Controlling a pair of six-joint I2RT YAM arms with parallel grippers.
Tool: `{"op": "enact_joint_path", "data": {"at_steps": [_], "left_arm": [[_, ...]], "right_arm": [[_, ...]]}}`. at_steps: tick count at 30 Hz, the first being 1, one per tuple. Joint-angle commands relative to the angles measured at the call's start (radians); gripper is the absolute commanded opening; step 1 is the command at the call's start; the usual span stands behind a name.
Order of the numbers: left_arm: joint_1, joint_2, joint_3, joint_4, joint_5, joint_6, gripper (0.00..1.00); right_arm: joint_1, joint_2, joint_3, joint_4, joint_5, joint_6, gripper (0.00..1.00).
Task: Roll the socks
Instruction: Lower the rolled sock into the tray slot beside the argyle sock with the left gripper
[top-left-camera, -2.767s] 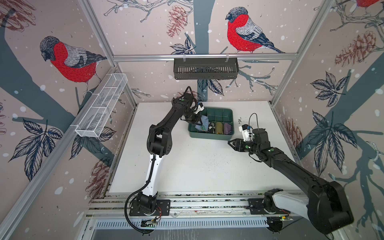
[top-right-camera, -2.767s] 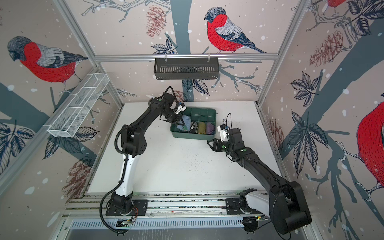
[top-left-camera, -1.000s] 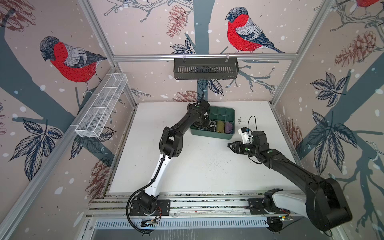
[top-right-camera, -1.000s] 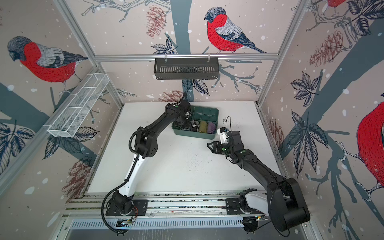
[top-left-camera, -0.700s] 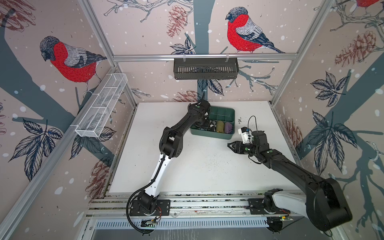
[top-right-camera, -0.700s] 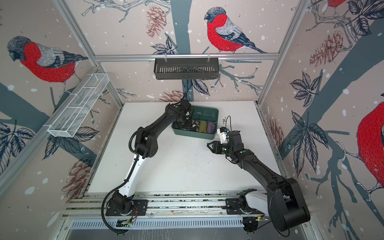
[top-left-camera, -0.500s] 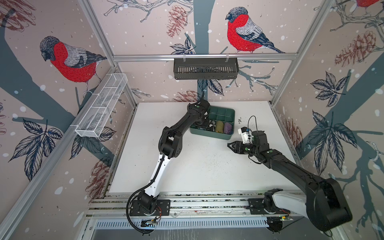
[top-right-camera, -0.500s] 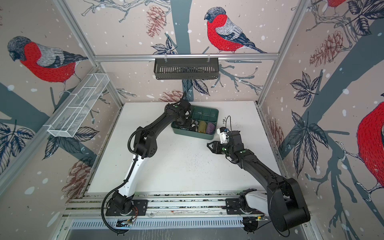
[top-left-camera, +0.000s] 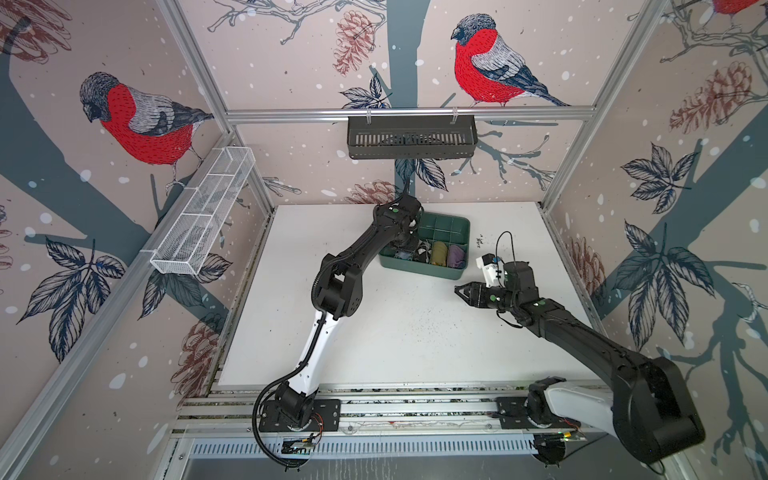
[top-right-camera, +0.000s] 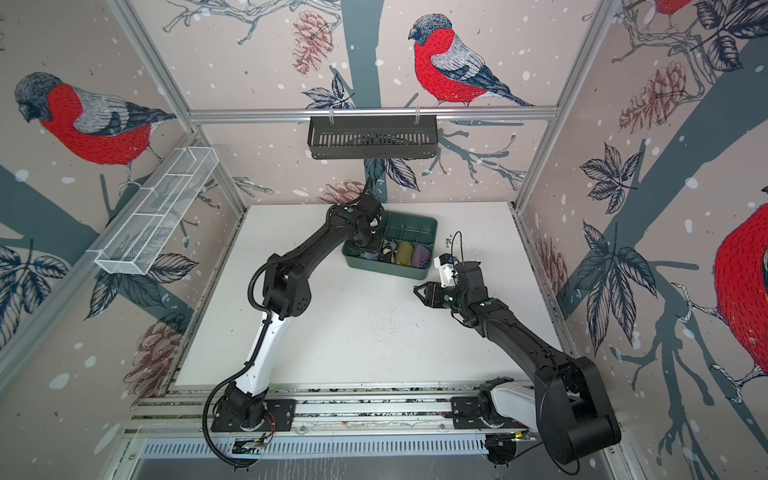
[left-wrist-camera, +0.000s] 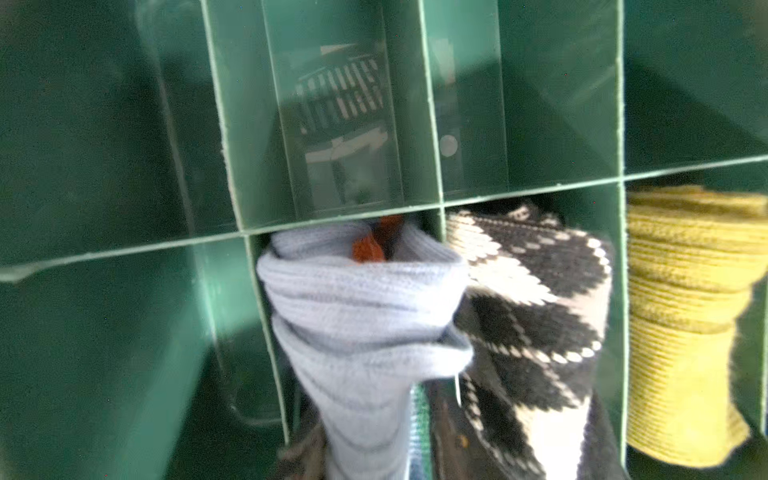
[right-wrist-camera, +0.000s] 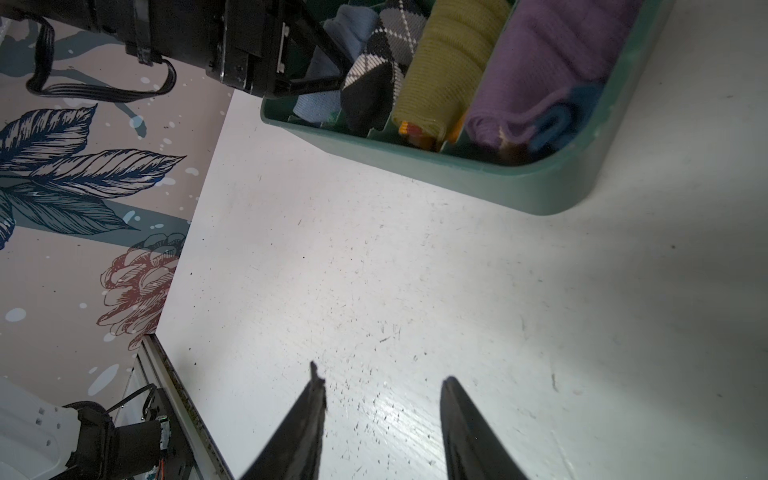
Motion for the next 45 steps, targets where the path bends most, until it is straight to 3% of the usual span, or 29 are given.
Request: {"op": "enact_joint_path", "data": {"at_steps": [1, 13, 23, 45], "left_arm": [[0.000, -0.014, -0.002, -0.012, -0.006, 0.019, 0.39], [0.000, -0.054, -0.042, 0.061, 0.029, 0.028, 0.45], [0.000, -0.119, -0.060, 0.104, -0.013, 0.025, 0.51], [0.000, 0.007, 0.040, 0.089, -0.058, 0.056, 0.39]], "right_arm": [[-0.001, -0.005, 0.004, 0.010, -0.001, 0.008, 0.47], [-0.002, -0.004, 0.004, 0.009, 0.002, 0.009, 0.47], [-0.002, -0.001, 0.004, 0.010, 0.001, 0.012, 0.47], [-0.002, 0.007, 0.014, 0.006, 0.010, 0.019, 0.47]]}}
